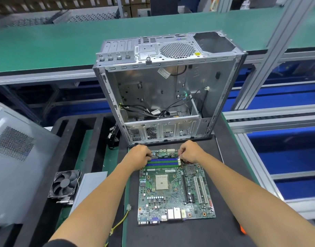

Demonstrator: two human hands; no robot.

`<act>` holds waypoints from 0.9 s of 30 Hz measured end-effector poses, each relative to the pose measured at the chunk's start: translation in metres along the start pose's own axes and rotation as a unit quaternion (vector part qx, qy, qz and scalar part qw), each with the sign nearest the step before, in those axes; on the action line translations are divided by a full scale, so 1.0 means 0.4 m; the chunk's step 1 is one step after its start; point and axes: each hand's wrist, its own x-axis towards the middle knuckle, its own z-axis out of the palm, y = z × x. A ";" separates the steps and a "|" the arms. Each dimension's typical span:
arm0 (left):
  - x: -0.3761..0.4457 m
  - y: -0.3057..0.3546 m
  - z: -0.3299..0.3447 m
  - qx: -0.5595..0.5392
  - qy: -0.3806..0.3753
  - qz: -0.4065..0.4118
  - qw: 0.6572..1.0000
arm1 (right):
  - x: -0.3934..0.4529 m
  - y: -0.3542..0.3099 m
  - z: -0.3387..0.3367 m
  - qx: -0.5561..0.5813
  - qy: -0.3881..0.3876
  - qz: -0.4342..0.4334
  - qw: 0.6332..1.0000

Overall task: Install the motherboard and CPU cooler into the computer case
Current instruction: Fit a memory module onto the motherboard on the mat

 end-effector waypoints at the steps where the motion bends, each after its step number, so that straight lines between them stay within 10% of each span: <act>1: -0.002 -0.004 0.001 -0.012 0.011 -0.010 1.000 | 0.001 0.003 0.001 0.012 0.004 0.010 1.000; 12: -0.002 -0.014 -0.008 -0.026 0.002 0.002 1.000 | 0.009 -0.006 -0.005 0.052 -0.027 0.062 0.996; 27: 0.012 -0.011 -0.016 0.005 -0.017 0.036 0.999 | 0.011 -0.049 0.013 -0.085 -0.032 -0.114 0.989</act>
